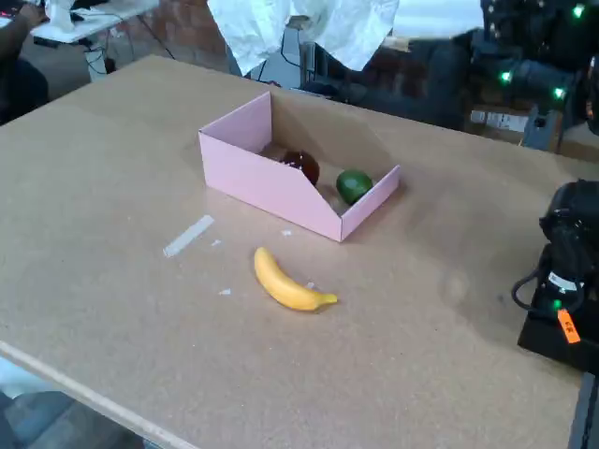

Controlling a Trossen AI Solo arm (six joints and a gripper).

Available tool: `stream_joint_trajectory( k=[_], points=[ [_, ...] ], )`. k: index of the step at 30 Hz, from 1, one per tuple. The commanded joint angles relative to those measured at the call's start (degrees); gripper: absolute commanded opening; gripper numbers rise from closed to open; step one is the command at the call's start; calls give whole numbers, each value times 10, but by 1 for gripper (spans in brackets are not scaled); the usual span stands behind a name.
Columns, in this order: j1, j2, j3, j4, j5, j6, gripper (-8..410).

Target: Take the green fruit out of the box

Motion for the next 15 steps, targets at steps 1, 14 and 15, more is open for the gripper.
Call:
stream_joint_trajectory(
  k=[1, 14, 15],
  points=[
    [0, 36, 41, -6, 16, 7, 76],
    [0, 207, 187, -81, 135, 110, 310],
    [0, 223, 202, -98, 136, 131, 314]
  ],
)
